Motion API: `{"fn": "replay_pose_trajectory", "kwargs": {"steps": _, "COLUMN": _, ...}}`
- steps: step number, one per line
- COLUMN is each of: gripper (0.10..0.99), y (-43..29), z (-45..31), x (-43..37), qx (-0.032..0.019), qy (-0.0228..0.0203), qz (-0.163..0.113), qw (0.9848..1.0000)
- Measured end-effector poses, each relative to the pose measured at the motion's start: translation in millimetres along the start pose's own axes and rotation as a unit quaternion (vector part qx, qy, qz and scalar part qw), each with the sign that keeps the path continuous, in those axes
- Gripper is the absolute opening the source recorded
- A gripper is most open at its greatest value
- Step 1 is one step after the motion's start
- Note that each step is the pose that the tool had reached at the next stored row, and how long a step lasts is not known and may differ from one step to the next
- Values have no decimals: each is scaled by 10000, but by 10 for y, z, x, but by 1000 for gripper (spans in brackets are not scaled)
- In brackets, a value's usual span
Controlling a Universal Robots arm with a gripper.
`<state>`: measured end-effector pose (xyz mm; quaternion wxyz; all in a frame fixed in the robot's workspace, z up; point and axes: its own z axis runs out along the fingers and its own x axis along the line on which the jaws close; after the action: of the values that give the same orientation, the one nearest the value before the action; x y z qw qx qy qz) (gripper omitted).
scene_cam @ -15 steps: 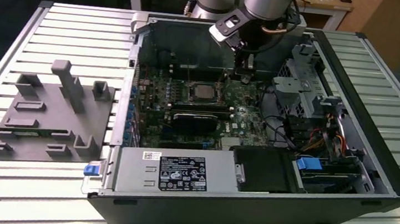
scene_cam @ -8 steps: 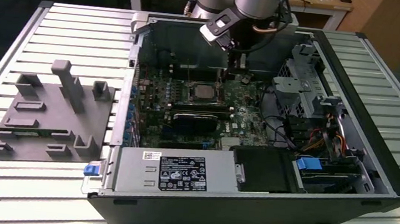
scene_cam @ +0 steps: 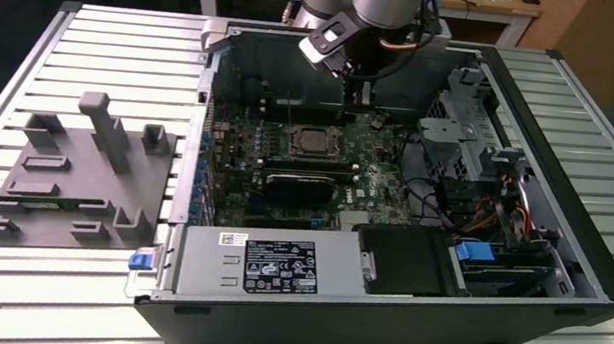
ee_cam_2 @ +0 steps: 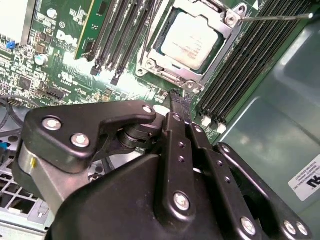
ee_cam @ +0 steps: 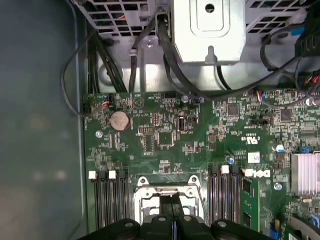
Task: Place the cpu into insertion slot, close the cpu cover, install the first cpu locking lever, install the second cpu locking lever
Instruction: 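Close the cpu cover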
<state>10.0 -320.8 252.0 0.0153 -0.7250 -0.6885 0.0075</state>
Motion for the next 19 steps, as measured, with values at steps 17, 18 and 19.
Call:
{"fn": "replay_pose_trajectory", "kwargs": {"steps": 17, "gripper": 102, "y": -371, "z": 103, "x": -24, "qx": -218, "qy": 12, "qz": -3, "qw": 9998}}
{"fn": "replay_pose_trajectory", "kwargs": {"steps": 18, "gripper": 102, "y": -393, "z": 114, "x": -26, "qx": -224, "qy": 13, "qz": -3, "qw": 9997}}
{"fn": "replay_pose_trajectory", "kwargs": {"steps": 19, "gripper": 102, "y": -416, "z": 123, "x": -28, "qx": -230, "qy": 13, "qz": -3, "qw": 9997}}
